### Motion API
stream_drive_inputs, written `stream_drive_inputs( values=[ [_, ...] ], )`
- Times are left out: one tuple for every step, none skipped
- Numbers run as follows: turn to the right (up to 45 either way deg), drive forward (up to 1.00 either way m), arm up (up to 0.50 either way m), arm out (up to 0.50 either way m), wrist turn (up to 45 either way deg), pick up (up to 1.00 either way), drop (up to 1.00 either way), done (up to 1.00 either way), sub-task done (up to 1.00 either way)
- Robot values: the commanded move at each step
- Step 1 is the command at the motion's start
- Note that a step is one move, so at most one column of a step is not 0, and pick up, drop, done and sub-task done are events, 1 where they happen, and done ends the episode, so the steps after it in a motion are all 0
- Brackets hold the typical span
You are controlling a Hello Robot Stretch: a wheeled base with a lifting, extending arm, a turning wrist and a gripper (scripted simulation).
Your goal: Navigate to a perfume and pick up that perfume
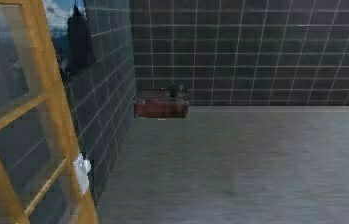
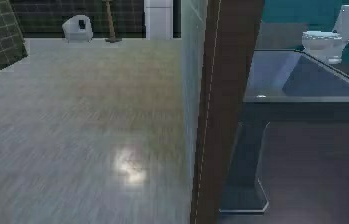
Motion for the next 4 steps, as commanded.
stream_drive_inputs(
  values=[
    [45.0, 0.0, 0.0, 0.0, 0.0, 0.0, 0.0, 0.0, 0.0],
    [12.0, 0.0, 0.0, 0.0, 0.0, 0.0, 0.0, 0.0, 0.0],
    [0.0, 0.45, 0.0, 0.0, 0.0, 0.0, 0.0, 0.0, 0.0],
    [0.0, 1.0, 0.0, 0.0, 0.0, 0.0, 0.0, 0.0, 0.0]
  ],
)
